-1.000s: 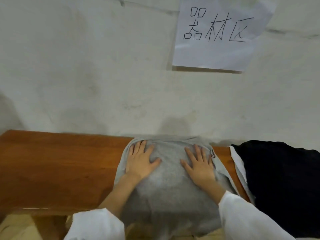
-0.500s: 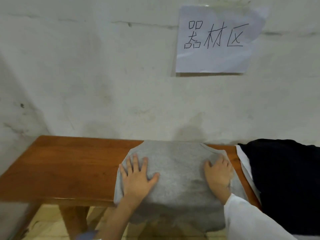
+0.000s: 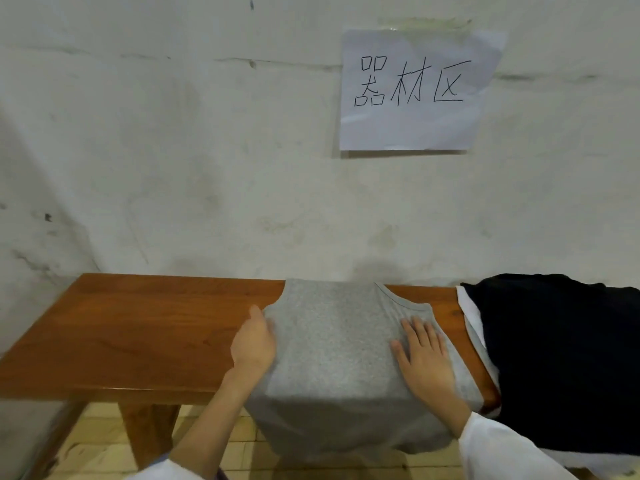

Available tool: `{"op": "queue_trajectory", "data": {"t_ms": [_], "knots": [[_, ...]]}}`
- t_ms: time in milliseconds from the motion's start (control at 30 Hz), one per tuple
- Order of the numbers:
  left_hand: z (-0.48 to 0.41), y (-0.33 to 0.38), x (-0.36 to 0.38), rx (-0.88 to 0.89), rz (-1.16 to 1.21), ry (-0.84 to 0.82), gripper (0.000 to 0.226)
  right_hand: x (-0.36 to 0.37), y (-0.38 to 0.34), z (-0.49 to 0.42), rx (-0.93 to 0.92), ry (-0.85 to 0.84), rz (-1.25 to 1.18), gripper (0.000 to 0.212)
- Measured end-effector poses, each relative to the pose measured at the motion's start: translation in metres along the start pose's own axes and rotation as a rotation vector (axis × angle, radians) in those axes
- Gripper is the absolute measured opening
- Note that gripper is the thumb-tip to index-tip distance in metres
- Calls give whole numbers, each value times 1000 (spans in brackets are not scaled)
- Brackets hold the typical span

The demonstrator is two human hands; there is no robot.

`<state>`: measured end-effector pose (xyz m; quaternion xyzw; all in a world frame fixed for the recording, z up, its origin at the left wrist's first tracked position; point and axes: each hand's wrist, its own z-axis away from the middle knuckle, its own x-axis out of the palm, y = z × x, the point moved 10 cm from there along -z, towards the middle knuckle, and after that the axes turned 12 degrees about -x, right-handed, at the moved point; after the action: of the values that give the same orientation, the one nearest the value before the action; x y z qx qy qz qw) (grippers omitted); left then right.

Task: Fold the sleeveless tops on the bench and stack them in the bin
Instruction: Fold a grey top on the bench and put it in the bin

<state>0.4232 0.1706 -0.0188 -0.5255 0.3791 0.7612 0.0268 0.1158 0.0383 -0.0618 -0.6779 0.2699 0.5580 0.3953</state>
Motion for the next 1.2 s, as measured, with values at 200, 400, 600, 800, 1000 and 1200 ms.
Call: {"op": "queue_trajectory", "data": {"t_ms": [200, 400, 600, 800, 1000, 1200], "knots": [[-7, -7, -46, -181, 557, 154, 40, 0, -4, 7, 41, -16, 11, 112], [20, 13, -10, 130, -6, 276, 52, 1, -8, 15, 148, -54, 42, 67], [20, 7, 66, 203, -425, 4, 63, 1, -5, 7, 194, -63, 81, 72], [-5, 7, 68, 243, -455, -15, 58, 5, 1, -5, 162, -64, 52, 77], [9, 5, 66, 297, -486, -31, 68, 9, 0, 1, 63, -173, 47, 100], [65, 17, 18, 444, 60, 121, 37, -48, -10, 37, 45, 159, -401, 28]]}}
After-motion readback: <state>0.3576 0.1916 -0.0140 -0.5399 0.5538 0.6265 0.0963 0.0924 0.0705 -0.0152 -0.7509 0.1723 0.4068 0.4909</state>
